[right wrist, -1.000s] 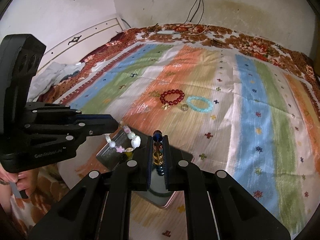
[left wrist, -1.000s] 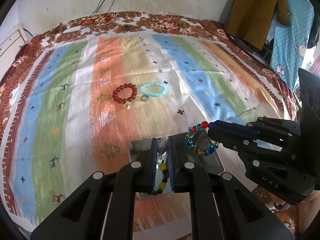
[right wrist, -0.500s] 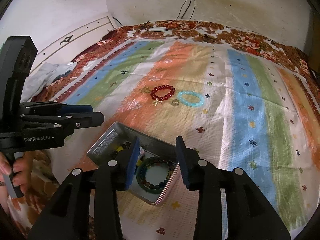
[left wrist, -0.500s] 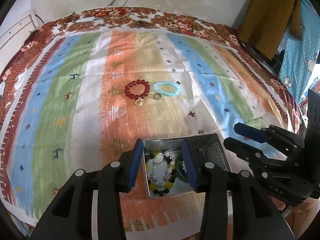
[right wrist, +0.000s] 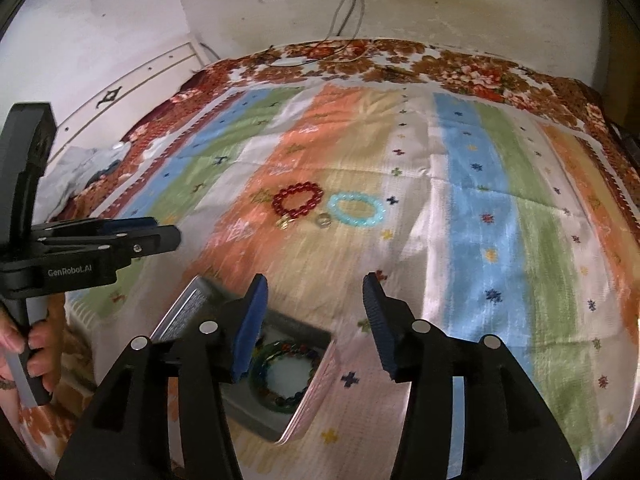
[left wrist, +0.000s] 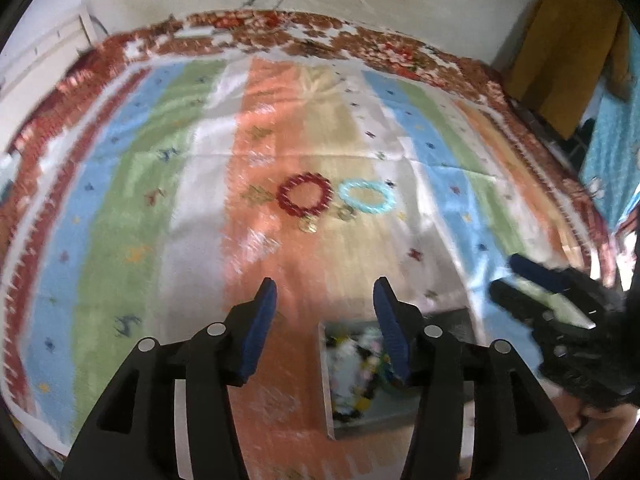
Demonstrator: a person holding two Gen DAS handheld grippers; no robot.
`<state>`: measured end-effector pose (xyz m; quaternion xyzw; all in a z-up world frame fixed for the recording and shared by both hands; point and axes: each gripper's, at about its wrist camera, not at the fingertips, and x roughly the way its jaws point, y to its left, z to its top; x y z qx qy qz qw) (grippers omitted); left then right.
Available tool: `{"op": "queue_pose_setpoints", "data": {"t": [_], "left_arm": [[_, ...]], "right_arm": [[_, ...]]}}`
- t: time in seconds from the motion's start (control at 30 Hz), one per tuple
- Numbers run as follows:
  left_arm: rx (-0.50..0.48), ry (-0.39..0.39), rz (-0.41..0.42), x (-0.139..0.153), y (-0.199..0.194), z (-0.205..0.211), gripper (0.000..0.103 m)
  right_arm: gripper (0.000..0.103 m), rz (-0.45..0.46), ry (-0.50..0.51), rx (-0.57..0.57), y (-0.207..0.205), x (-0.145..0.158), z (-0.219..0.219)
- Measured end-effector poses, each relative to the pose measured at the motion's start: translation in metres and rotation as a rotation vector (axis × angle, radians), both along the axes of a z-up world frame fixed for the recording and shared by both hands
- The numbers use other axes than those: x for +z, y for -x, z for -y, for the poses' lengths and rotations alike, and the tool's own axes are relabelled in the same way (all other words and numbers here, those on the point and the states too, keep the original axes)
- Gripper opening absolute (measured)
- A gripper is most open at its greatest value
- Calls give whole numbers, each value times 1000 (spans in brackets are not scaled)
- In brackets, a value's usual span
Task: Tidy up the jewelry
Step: 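Move left tool to red bead bracelet while right tool reaches light blue bracelet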
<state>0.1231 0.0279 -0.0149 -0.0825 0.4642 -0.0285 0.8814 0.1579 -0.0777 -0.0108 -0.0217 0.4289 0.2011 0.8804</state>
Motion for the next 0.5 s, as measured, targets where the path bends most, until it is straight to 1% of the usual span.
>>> {"op": "queue_pose_setpoints", "data": {"t": [0.03, 0.1, 0.2, 0.3, 0.43, 0.5], "left_arm": [[1, -40, 13, 1, -1, 2, 54], [-6, -56, 23, 3, -4, 3, 55], [-8, -43, 19, 3, -13, 2, 56], [-2, -62, 12, 0, -23, -1, 57], [9, -60, -21, -8, -38, -5, 58], [23, -40, -40, -12, -48, -11, 58]], "right_arm": [[52, 3, 0, -8, -2, 1, 1], [54, 9, 8, -23, -6, 1, 4], [54, 5, 14, -43, -16, 0, 7], [54, -13, 10, -65, -26, -4, 10], [54, -29, 11, -68, -38, -7, 10], [54, -27, 25, -62, -45, -8, 8]]}}
